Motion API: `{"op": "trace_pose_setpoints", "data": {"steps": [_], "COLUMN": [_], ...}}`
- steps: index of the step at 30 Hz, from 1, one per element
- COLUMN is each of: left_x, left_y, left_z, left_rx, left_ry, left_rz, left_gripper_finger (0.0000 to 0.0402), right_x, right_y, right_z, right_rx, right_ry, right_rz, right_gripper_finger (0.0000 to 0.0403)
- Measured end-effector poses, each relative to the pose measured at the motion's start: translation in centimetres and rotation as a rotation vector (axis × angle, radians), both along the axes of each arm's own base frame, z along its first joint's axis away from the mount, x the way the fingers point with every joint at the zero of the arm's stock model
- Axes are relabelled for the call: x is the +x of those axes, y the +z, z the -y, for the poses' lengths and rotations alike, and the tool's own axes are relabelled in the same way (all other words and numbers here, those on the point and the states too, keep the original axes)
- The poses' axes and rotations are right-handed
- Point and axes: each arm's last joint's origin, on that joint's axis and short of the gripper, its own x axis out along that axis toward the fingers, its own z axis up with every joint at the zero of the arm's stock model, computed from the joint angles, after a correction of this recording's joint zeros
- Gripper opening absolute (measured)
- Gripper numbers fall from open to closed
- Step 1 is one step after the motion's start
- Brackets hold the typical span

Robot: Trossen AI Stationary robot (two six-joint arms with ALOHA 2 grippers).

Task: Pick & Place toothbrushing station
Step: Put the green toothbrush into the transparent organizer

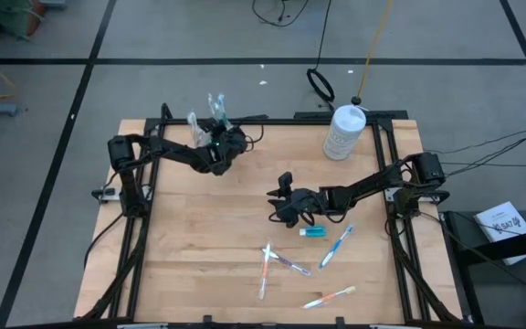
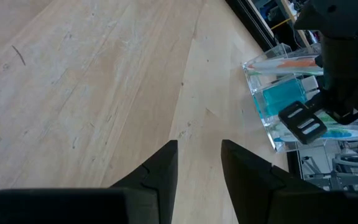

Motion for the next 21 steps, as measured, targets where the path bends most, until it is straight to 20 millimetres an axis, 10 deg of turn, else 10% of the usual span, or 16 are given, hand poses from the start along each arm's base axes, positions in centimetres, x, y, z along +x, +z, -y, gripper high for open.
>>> {"op": "trace_pose_setpoints", "data": {"steps": [21], "left_x": [-0.47], "left_y": [-0.05], "left_z": [-0.7], "left_rx": [0.013], "left_ry": [0.053], "left_rz": [0.068], "left_gripper_finger": [0.0027], "right_x": [0.0], "right_y": [-0.02], "right_z": [-0.01], "right_rx": [0.001], "right_ry": [0.002], "right_rz": [0.0], "right_gripper_finger": [0.0114]}}
